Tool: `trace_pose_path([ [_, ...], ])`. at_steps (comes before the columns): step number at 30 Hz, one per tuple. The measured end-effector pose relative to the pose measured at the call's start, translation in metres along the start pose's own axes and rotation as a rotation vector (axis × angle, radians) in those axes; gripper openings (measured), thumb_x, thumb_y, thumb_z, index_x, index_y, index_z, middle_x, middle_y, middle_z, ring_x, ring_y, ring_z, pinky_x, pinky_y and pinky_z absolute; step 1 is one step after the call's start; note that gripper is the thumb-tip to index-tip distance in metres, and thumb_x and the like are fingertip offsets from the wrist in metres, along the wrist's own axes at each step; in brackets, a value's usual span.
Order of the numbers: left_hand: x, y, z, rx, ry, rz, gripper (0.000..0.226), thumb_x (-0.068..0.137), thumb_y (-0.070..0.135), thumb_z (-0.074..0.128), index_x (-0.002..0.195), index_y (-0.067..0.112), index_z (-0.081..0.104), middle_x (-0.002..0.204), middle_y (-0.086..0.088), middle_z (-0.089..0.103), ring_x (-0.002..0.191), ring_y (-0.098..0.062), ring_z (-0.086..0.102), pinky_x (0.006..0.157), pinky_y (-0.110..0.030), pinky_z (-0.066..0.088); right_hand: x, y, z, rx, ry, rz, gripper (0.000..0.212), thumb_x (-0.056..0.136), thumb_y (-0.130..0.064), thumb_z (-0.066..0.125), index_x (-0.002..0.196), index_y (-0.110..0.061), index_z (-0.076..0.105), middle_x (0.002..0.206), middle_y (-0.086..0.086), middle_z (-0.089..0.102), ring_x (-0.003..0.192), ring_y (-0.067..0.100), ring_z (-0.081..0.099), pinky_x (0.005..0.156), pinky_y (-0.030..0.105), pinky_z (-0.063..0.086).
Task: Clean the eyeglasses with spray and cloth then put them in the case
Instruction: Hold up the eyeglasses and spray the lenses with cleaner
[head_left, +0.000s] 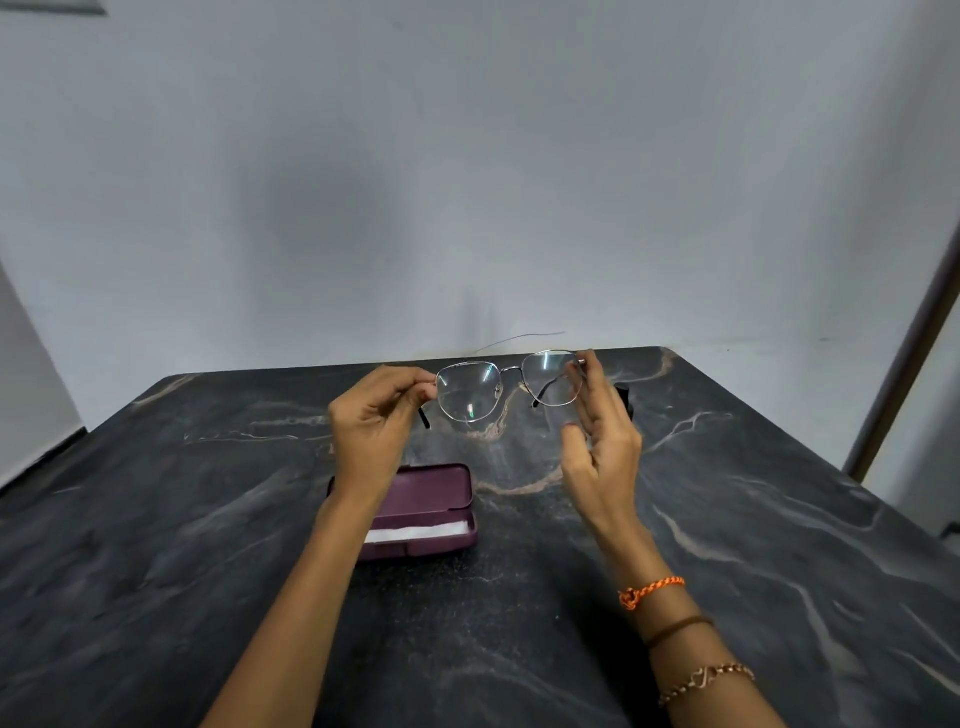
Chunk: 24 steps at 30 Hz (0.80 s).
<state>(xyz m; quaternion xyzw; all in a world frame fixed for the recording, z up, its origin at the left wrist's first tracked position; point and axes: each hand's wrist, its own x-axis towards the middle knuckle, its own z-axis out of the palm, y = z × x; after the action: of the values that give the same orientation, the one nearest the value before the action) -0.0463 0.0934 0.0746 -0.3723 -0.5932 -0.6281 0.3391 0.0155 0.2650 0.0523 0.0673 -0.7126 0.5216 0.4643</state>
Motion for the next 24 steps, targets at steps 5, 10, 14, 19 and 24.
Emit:
trace_pose_path([
  [5, 0.011, 0.002, -0.010, 0.252, -0.078, 0.198, 0.030, 0.081, 0.019, 0.063, 0.095, -0.008, 0.063, 0.083, 0.002, 0.067, 0.080, 0.008, 0.061, 0.072, -0.011, 0.053, 0.016, -0.005, -0.005, 0.101, -0.103, 0.106, 0.071, 0.068, 0.002, 0.033, 0.136, -0.019, 0.026, 0.129, -0.019, 0.040, 0.122, 0.003, 0.045, 0.103, 0.015, 0.037],
  [10, 0.021, 0.008, -0.008, 0.440, -0.087, 0.340, 0.011, 0.074, 0.000, 0.066, 0.076, -0.011, 0.069, 0.074, -0.014, 0.069, 0.071, -0.011, 0.063, 0.071, -0.011, 0.052, 0.046, -0.008, -0.015, 0.110, -0.165, 0.124, 0.063, 0.075, 0.018, 0.035, 0.134, -0.003, 0.040, 0.128, -0.007, 0.046, 0.117, 0.008, 0.052, 0.091, 0.006, 0.042],
  [14, 0.026, 0.006, 0.003, 0.472, -0.030, 0.382, 0.012, 0.075, 0.001, 0.065, 0.074, -0.011, 0.069, 0.079, -0.010, 0.066, 0.072, -0.014, 0.062, 0.072, -0.009, 0.050, 0.059, -0.006, -0.021, 0.029, -0.134, 0.073, 0.057, 0.076, 0.015, 0.038, 0.130, -0.002, 0.046, 0.125, -0.002, 0.052, 0.112, 0.008, 0.055, 0.088, 0.005, 0.043],
  [19, 0.025, -0.006, 0.026, 0.459, -0.015, 0.329, 0.009, 0.068, -0.007, 0.071, 0.076, -0.012, 0.069, 0.080, -0.009, 0.064, 0.074, -0.011, 0.062, 0.073, -0.007, 0.050, 0.045, 0.016, -0.034, -0.302, 0.232, -0.112, 0.041, 0.076, -0.003, 0.046, 0.114, -0.001, 0.060, 0.113, 0.015, 0.063, 0.103, 0.018, 0.058, 0.089, 0.027, 0.047],
  [24, 0.023, -0.020, 0.041, 0.467, 0.024, 0.276, 0.009, 0.067, -0.012, 0.069, 0.076, -0.012, 0.069, 0.074, -0.014, 0.068, 0.073, -0.012, 0.062, 0.071, -0.006, 0.051, 0.022, 0.038, -0.038, -0.494, 0.149, -0.058, 0.049, 0.077, -0.034, 0.049, 0.117, -0.008, 0.058, 0.112, 0.019, 0.053, 0.095, 0.022, 0.053, 0.075, 0.039, 0.049],
])
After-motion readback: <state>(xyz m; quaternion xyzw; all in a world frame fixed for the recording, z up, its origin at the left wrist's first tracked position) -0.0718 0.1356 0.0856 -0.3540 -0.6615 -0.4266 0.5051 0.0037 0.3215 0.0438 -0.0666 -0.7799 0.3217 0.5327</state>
